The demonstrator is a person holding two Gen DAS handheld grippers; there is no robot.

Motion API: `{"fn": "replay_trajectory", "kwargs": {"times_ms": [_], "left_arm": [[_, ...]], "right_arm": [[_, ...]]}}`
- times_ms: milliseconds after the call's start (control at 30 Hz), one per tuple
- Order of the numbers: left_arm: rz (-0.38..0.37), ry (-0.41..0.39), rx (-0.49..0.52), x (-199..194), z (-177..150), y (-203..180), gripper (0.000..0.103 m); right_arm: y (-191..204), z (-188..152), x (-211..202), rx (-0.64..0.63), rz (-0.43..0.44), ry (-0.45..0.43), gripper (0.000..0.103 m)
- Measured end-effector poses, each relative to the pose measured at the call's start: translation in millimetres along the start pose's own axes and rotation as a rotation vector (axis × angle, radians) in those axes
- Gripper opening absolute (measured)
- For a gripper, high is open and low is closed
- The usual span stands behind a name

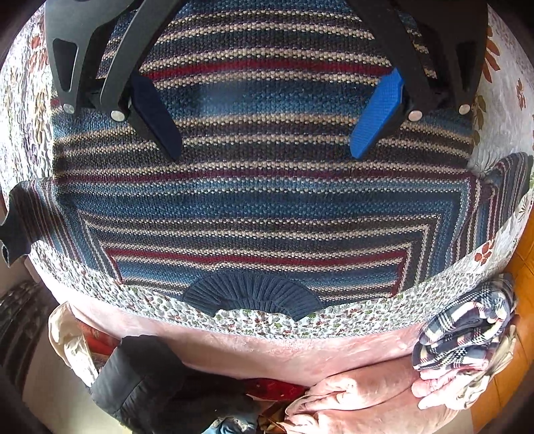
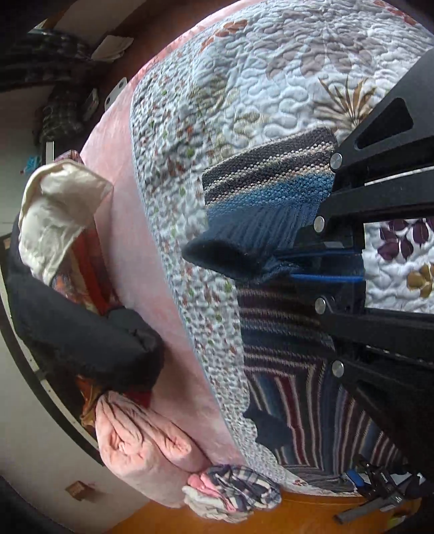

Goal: Fold small clothes
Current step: 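Fold the held sleeve across the sweater body toward the left tool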

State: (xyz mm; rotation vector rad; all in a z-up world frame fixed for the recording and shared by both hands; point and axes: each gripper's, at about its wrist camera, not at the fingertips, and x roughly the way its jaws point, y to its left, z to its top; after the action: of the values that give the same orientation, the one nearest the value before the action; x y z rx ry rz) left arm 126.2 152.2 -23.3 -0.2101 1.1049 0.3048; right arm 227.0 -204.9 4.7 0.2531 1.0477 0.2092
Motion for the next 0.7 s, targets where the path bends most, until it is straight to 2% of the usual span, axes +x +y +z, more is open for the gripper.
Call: {"fn": "replay_trajectory", "kwargs": {"times_ms": [233, 433, 567, 700], "left_arm": [[-0.013, 0.001, -0.001, 0, -1, 3, 0.100], [-0.023, 0.014, 0.001, 5, -2, 2, 0.100], [-0.058, 0.026, 0.000, 6, 2, -8, 0.100], [-0.116, 0.036, 0.013, 5, 11, -29, 0.100]], "right_arm": [[70, -23, 35, -0.100, 0.101, 0.083, 0.008], [96, -41, 65, -0.155, 0.096, 0.144, 0.008], [101, -53, 85, -0.179, 0.085, 0.188, 0.009], [99, -62, 88, -0.180, 0.152, 0.219, 0.022]]}}
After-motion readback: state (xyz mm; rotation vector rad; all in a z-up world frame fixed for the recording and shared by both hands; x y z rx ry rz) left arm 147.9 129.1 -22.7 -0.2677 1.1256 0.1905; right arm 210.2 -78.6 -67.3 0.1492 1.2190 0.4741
